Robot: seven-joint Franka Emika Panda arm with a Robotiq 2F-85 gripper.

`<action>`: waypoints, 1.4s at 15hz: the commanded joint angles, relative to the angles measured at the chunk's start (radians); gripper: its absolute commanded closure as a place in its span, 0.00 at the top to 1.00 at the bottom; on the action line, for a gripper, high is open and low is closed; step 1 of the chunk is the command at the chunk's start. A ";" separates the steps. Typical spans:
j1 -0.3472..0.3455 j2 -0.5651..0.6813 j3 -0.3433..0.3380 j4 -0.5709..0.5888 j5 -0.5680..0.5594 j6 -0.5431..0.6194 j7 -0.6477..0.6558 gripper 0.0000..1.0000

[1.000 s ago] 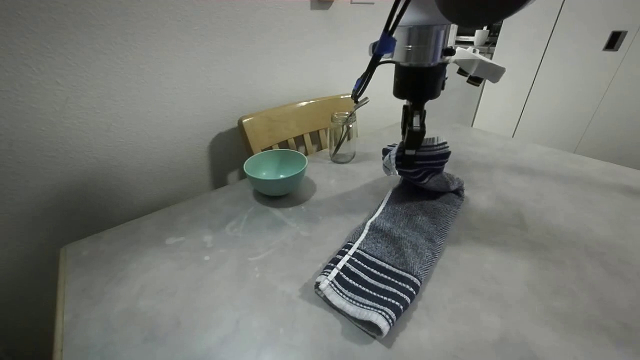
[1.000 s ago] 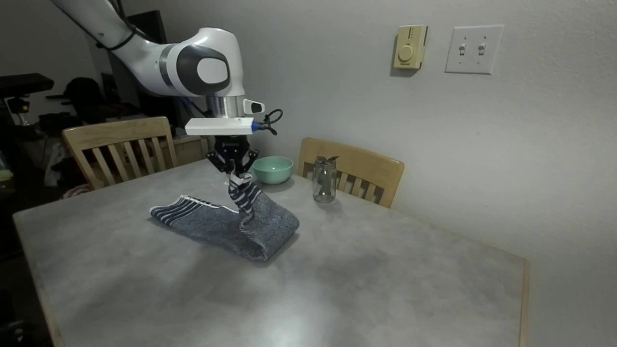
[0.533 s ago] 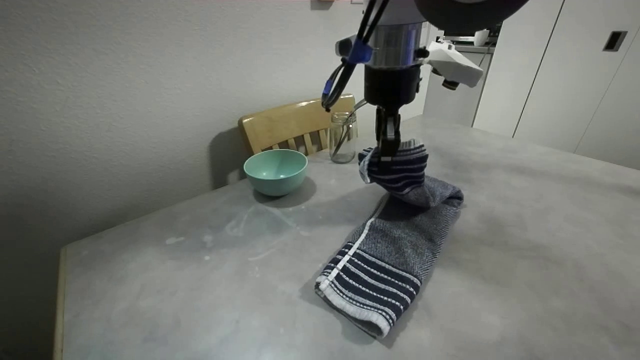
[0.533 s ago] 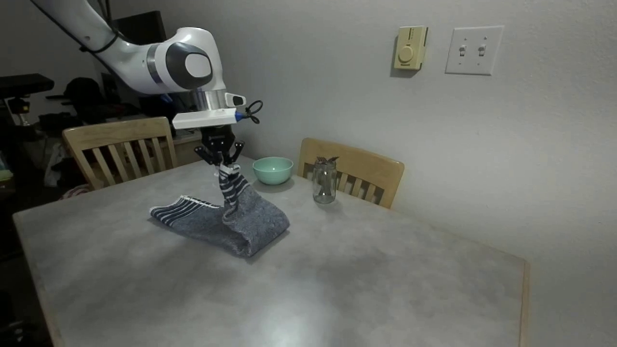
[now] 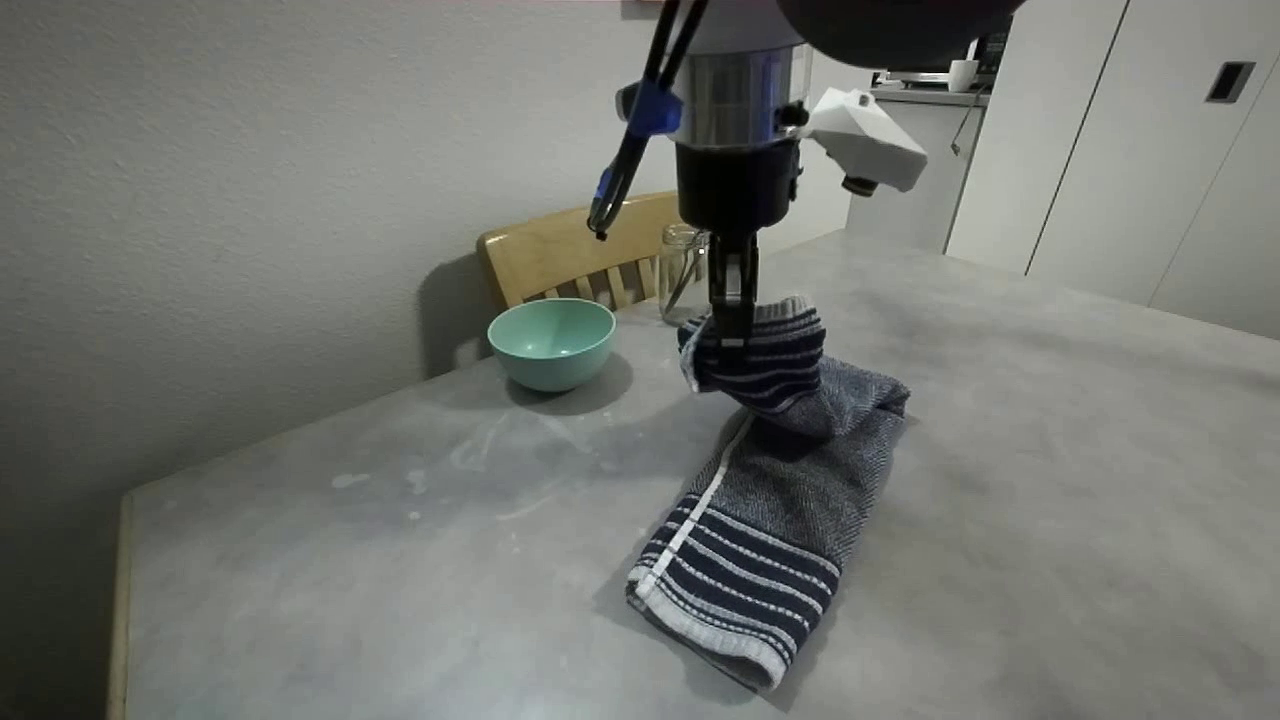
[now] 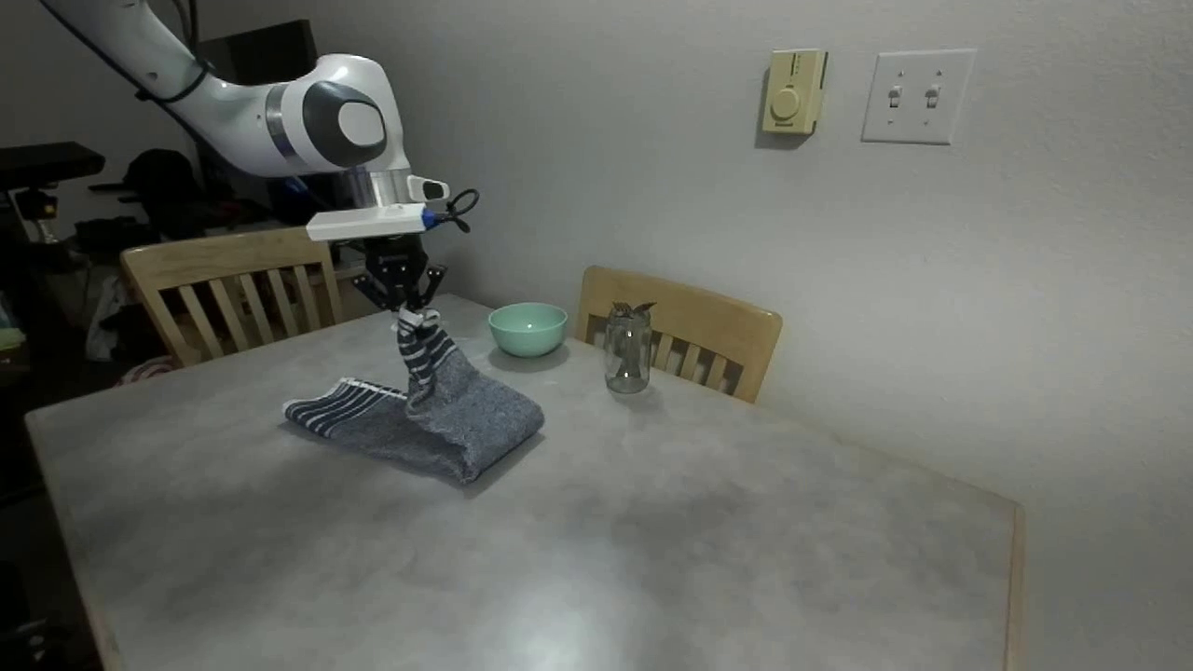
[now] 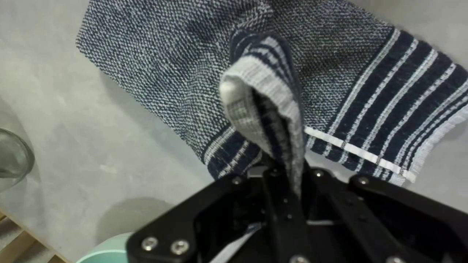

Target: Fold the towel in half

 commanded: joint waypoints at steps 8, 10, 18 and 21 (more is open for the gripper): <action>-0.086 -0.092 0.015 -0.129 0.042 -0.015 -0.067 0.02; -0.123 -0.103 0.029 -0.148 0.089 -0.019 -0.129 0.02; -0.164 -0.090 0.057 -0.118 0.226 -0.112 -0.232 0.02; -0.140 -0.079 0.067 -0.103 0.204 -0.128 -0.216 0.02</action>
